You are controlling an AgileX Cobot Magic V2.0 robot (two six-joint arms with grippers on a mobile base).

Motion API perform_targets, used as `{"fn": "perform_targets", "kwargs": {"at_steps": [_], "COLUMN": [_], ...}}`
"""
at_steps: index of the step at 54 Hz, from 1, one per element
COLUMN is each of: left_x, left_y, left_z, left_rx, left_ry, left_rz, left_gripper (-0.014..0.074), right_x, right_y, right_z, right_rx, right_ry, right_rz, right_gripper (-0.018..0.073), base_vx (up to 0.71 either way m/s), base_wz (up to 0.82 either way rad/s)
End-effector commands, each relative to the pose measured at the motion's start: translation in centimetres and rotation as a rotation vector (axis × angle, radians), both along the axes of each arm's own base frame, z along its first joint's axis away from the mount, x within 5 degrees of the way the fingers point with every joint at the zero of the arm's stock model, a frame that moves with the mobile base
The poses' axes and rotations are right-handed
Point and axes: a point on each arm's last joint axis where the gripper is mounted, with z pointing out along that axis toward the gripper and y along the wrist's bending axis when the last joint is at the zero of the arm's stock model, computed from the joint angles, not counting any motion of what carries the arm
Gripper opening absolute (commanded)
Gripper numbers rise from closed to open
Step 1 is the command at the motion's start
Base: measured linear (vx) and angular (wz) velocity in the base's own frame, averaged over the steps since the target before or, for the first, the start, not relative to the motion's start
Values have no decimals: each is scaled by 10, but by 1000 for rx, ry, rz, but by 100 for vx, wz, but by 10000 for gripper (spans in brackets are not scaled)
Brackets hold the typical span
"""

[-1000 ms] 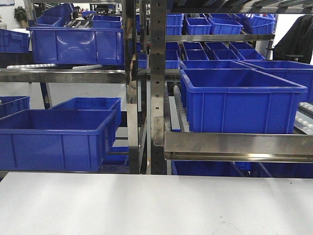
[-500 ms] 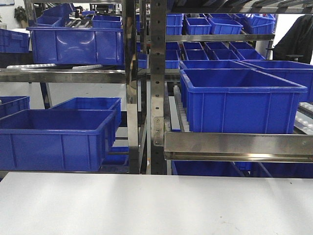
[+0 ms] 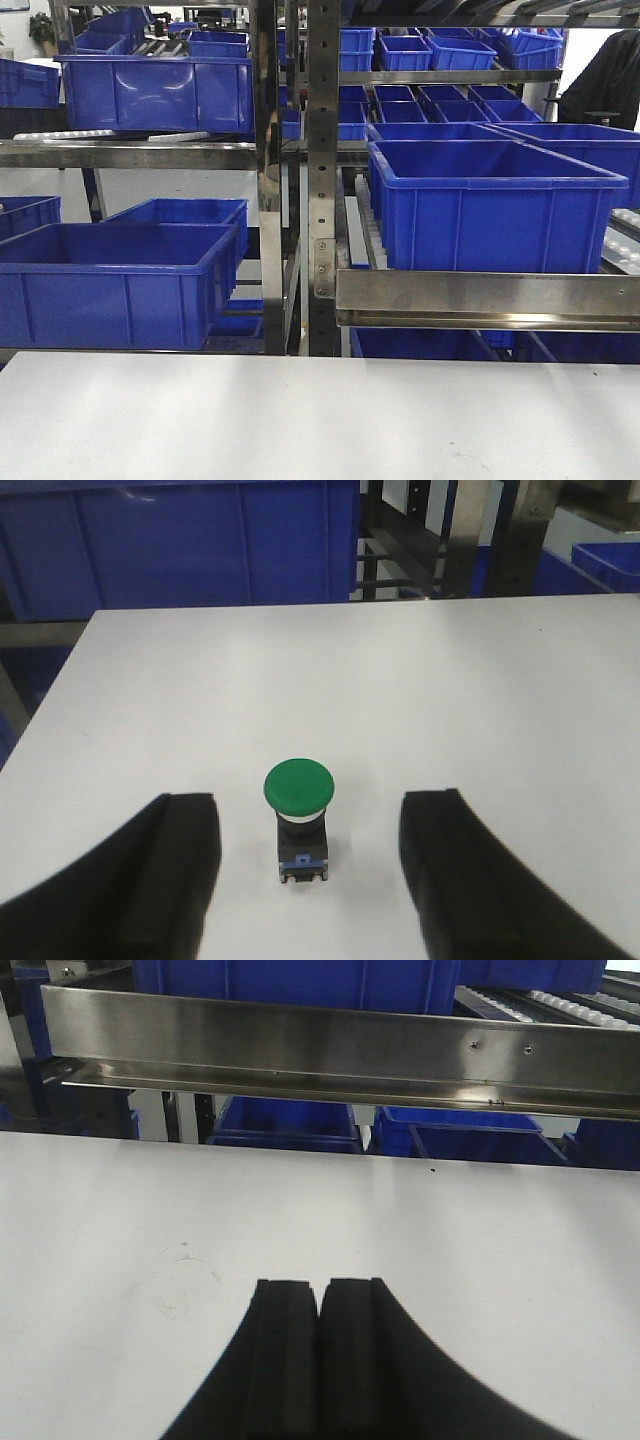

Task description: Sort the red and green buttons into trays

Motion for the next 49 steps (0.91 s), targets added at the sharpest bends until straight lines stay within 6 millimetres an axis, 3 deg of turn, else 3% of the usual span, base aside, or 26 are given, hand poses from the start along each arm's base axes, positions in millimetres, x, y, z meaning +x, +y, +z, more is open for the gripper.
{"fn": "perform_targets", "kwargs": {"at_steps": [1,16,26,49], "left_x": [19,52,80,125], "left_y": [0,-10,-6,-9], "left_z": [9,-23,-41,-69], "left_rx": [-8,52,12,13], "left_ry": [-111,-77,-39,-7], "left_rz": [8,-102,-19,-18], "left_gripper": [607,587,586,586], "right_x": [5,5,5,5], "right_y": [0,0,0,0], "right_z": [19,19,19,19], "right_rx": [-11,-19,-19,-19], "right_ry": [-116,-115,-115,-115], "right_rz": [7,8,8,8], "right_gripper": [108,117,121,130], "base_vx": [0,0,0,0], "base_wz": [0,0,0,0]}}
